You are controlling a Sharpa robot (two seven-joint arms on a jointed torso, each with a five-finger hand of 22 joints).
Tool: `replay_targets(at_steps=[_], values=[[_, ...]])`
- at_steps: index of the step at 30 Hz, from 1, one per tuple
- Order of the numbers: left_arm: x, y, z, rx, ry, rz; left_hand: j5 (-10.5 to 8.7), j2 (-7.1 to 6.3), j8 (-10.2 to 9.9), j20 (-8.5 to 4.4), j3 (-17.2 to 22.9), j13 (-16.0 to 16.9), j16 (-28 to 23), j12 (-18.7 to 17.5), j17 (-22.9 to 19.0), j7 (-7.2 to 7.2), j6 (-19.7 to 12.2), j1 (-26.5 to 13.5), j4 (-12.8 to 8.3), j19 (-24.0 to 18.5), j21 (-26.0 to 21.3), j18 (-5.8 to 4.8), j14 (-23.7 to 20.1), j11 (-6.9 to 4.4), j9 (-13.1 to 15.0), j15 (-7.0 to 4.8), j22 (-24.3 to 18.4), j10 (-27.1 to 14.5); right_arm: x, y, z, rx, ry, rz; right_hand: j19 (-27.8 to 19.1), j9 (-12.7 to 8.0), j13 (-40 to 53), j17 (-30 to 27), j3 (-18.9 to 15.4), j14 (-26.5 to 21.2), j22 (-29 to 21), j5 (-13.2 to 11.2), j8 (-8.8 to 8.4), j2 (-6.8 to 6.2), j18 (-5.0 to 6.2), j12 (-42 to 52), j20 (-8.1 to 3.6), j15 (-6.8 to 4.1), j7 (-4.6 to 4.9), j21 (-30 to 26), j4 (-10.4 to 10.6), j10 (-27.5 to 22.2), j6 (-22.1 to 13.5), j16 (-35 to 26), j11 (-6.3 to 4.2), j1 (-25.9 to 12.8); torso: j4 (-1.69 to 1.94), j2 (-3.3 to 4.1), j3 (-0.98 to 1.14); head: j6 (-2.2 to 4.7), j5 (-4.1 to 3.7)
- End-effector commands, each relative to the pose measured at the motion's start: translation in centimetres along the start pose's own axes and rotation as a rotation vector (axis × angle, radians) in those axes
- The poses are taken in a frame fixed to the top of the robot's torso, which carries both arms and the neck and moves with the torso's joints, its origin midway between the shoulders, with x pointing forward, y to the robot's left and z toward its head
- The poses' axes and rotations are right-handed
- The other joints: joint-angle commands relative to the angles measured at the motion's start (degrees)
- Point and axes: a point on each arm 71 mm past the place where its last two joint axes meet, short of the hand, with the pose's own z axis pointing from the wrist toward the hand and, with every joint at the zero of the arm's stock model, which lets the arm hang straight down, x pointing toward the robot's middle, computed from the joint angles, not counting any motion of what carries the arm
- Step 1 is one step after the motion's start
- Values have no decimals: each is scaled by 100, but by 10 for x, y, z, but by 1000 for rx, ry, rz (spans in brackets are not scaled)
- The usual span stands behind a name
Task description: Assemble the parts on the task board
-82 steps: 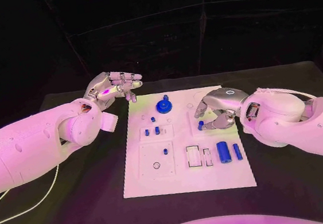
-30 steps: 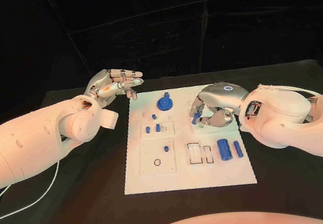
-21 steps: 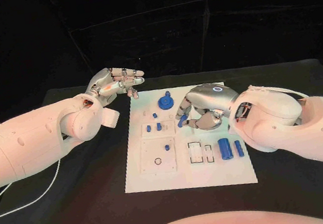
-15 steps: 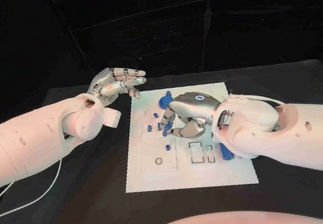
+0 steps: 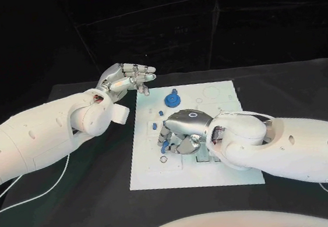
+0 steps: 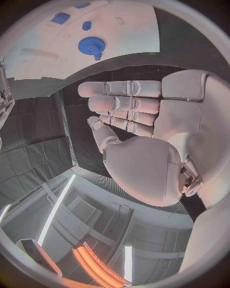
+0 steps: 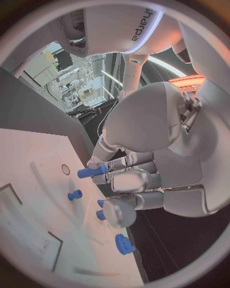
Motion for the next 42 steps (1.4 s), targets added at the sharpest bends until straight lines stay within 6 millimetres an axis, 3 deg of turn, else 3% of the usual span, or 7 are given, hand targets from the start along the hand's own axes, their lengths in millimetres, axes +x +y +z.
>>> replay_targets(at_steps=[1,34,42], values=[[1,-1,1,7,9,-7,29,24,38,-4,-45,-8,-25,22,-8,1,-24,-46,-4,-33,-37,79,-54,-3,-9,1,-7,-31,5,3,2,-29,41,-22,19,-8,5,-5,44,123,5,42,-28,-11,18,-23,20,1,34,13,-2,83,-18,28,-46,32,5,-3,4,-11,5],[2,-1,2,4,11,-7,31,30,46,-1,-46,-10,-25,32,-16,2,-31,-41,-9,-39,-42,81,-63,-2,-9,3,-11,-38,19,7,9,-17,107,-107,17,-10,8,-7,75,121,16,50,-34,-6,16,-41,26,8,43,20,-11,90,-15,31,-39,23,0,1,0,-70,34],[1,-1,2,2,11,-7,31,30,46,-1,-46,-10,-25,32,-16,2,-31,-41,-9,-39,-42,81,-63,-2,-9,3,-11,-38,26,15,9,-37,119,-129,1,-20,9,-28,58,112,1,58,-69,-84,18,-93,41,23,58,11,-10,72,-49,25,-23,-68,0,0,-3,-73,22]])
